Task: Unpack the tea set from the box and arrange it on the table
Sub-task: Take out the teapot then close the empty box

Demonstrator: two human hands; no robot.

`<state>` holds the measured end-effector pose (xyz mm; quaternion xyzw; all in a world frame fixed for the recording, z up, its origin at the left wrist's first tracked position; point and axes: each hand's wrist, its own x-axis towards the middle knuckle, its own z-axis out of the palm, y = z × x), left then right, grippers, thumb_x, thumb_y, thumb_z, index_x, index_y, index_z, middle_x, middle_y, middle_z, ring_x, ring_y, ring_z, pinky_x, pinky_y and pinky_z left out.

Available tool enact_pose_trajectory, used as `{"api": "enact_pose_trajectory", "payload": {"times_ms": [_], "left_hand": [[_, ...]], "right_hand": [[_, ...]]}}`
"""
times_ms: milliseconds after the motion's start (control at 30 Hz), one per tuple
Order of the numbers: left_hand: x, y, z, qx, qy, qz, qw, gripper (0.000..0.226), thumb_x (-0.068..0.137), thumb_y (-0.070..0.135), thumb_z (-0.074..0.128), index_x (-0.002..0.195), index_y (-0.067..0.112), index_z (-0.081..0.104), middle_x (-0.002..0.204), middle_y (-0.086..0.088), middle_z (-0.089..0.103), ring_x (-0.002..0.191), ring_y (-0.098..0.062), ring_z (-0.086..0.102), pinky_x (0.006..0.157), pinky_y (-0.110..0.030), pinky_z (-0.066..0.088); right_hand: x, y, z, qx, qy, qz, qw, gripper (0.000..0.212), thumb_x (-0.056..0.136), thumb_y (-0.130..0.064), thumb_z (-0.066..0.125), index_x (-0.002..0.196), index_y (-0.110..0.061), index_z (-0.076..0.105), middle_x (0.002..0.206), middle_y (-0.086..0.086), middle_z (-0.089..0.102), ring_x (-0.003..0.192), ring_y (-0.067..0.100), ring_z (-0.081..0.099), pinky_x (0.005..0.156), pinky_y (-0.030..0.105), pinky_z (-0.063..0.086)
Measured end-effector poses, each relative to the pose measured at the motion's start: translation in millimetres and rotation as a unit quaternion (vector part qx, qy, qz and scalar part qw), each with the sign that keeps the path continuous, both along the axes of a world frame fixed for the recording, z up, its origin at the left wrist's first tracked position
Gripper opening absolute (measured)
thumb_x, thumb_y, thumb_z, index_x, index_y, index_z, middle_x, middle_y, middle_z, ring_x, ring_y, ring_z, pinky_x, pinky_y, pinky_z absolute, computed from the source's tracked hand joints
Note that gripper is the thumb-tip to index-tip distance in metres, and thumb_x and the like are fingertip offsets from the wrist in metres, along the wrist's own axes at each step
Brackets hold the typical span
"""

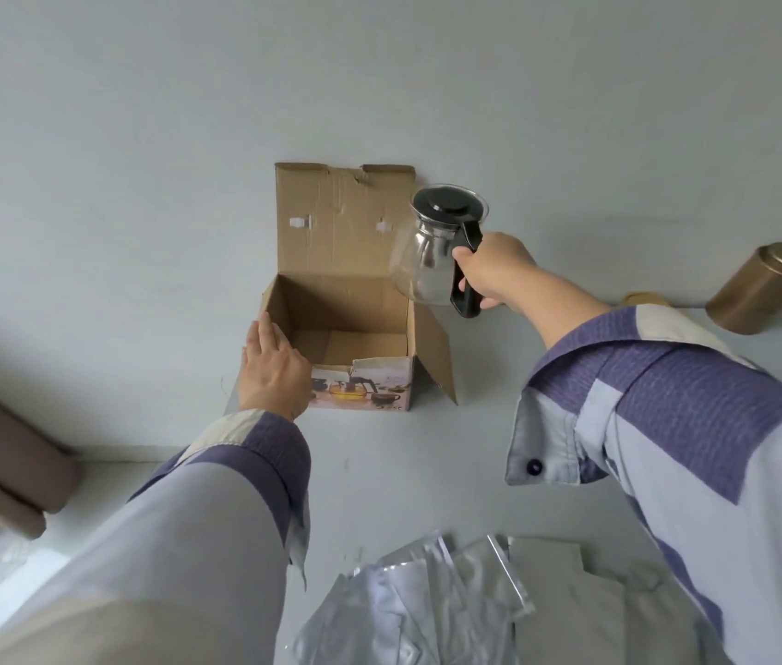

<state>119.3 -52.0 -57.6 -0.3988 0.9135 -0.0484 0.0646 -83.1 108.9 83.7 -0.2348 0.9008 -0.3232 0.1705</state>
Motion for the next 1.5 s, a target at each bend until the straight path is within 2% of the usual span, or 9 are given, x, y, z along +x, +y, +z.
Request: {"api": "enact_pose_trajectory", "payload": {"times_ms": [367,600,867,1067,1133,1233,1333,1433,1500], "left_hand": [[-3,17,10,-0.051,-0.037,-0.017,0.998,0.047,0.094,0.014,0.046,0.137,-0.003,0.043,0.153,-0.032,0.009,0.143,-0.046,-0.006,0.119,-0.051,0.007],[-6,25,12,0.016,0.085,0.066,0.994,0.06,0.1,0.014,0.032,0.147,-0.01,0.005,0.157,-0.023,-0.008,0.146,-0.036,-0.009,0.12,-0.042,0.011],[-8,24,6,0.036,0.149,0.098,0.983,0.054,0.102,0.019,0.017,0.15,-0.003,0.005,0.159,-0.013,-0.007,0.147,-0.028,-0.007,0.12,-0.04,0.012],[-7,24,7,0.039,0.138,0.096,0.985,0.054,0.101,0.019,0.016,0.15,-0.002,0.006,0.159,-0.014,-0.006,0.147,-0.028,-0.006,0.121,-0.039,0.011],[-6,24,9,0.04,0.134,0.087,0.986,0.054,0.101,0.018,0.017,0.15,-0.003,0.006,0.159,-0.014,-0.006,0.147,-0.029,-0.005,0.121,-0.04,0.011],[-3,24,8,0.028,0.125,0.077,0.989,0.055,0.1,0.017,0.016,0.15,-0.005,0.007,0.159,-0.017,-0.006,0.147,-0.031,-0.005,0.121,-0.041,0.01],[-2,28,13,0.047,0.13,0.075,0.988,0.054,0.101,0.02,0.016,0.15,-0.003,0.007,0.159,-0.015,-0.007,0.147,-0.029,-0.005,0.121,-0.039,0.009],[-2,24,12,0.043,0.106,0.061,0.992,0.055,0.101,0.021,0.014,0.15,-0.003,0.005,0.159,-0.016,-0.007,0.147,-0.03,-0.007,0.121,-0.039,0.006],[-1,14,4,0.035,0.097,0.057,0.993,0.056,0.1,0.021,0.013,0.149,-0.006,0.007,0.158,-0.021,-0.004,0.147,-0.033,-0.009,0.121,-0.043,0.006]], "right_hand": [[-22,31,-81,0.063,0.053,-0.091,0.993,0.038,0.099,-0.031,0.042,0.122,-0.003,0.054,0.121,0.017,0.06,0.11,0.035,0.058,0.08,0.035,0.043],[-26,33,-117,0.051,0.022,-0.142,0.988,0.035,0.099,-0.029,0.044,0.121,-0.002,0.053,0.123,0.018,0.059,0.114,0.036,0.056,0.087,0.037,0.044],[-29,36,-130,0.043,0.011,-0.161,0.986,0.034,0.099,-0.029,0.044,0.12,-0.004,0.052,0.121,0.018,0.06,0.113,0.036,0.057,0.086,0.038,0.046],[-36,36,-118,0.091,-0.041,-0.119,0.988,0.053,0.094,-0.046,0.048,0.123,-0.001,0.05,0.123,0.017,0.059,0.112,0.033,0.057,0.078,0.034,0.043],[-35,39,-112,0.115,-0.057,-0.132,0.983,0.064,0.09,-0.05,0.053,0.13,-0.001,0.04,0.131,0.016,0.052,0.119,0.033,0.052,0.086,0.037,0.044],[-19,43,-107,0.121,0.065,-0.162,0.977,0.053,0.089,-0.034,0.06,0.131,-0.009,0.039,0.136,0.013,0.043,0.126,0.033,0.041,0.097,0.044,0.039],[7,45,-108,0.021,0.174,-0.129,0.976,0.022,0.092,-0.018,0.053,0.114,-0.018,0.052,0.122,0.008,0.054,0.115,0.03,0.049,0.087,0.038,0.042],[32,37,-126,-0.011,0.01,-0.084,0.996,0.02,0.095,-0.023,0.048,0.114,-0.016,0.052,0.113,0.008,0.061,0.105,0.031,0.059,0.081,0.034,0.046],[43,28,-142,-0.001,-0.128,-0.115,0.985,0.031,0.096,-0.029,0.045,0.122,-0.012,0.043,0.116,0.012,0.063,0.101,0.032,0.064,0.081,0.039,0.052]]}}
